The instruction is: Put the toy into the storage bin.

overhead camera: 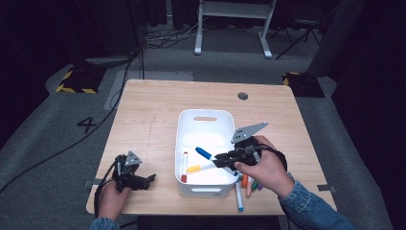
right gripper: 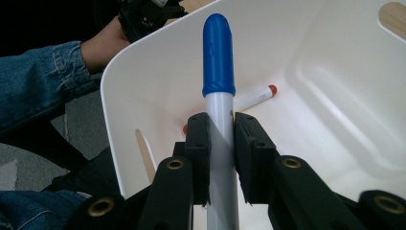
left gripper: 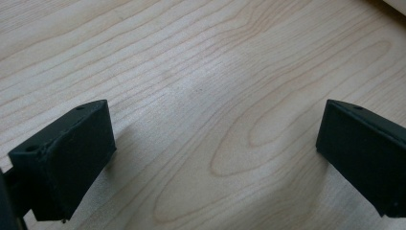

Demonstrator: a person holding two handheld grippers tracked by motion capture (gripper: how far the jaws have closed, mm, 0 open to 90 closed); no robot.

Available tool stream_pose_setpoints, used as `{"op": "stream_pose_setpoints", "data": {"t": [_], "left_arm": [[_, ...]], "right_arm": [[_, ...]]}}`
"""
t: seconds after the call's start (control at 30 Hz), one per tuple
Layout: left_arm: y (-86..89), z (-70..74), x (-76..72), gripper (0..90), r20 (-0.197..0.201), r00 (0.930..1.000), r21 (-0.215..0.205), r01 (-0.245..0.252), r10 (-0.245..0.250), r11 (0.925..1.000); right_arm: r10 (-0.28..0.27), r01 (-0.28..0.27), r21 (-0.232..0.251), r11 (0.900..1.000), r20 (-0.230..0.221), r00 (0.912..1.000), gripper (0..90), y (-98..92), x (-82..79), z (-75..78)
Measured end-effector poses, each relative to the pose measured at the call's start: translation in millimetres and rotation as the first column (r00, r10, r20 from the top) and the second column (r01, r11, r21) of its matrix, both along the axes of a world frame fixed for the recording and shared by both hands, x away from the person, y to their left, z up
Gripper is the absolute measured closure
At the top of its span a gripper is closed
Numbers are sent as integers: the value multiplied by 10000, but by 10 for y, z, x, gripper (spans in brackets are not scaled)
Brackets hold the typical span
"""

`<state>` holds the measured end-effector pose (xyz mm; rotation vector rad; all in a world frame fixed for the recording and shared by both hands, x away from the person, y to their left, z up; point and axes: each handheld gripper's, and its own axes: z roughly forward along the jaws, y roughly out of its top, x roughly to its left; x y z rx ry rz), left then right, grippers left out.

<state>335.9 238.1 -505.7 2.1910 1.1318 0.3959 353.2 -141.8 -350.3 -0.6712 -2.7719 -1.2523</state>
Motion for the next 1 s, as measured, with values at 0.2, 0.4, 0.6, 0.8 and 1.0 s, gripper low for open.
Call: {"op": "stream_pose_setpoints", "data": {"t": [0.2,0.4,0.6,0.8,1.0], "left_arm": [[-1,0,-2,0,-4,10000,0,-22,22,10000],[0,0,0,0,-13,10000,-9,11,-11,10000],[-1,-2,0,0,-7,10000,-36,7,-7,10000],[1,1,0,0,28,10000,40,-23,23,10000],[-1,-1,-1,0,-16,10000,-35,-2,2,10000]], "right_arm": [[178,-180,-317,9993,-72,9998,768,29,-10,-85],[407,-406,-696,9967,11,9992,768,74,-33,-145],[522,-525,-1021,9934,-57,9986,768,118,-49,-205],[448,-455,-1287,9906,-87,9990,767,147,-65,-208],[467,-452,-1518,9874,59,9989,761,169,-77,-207]]}}
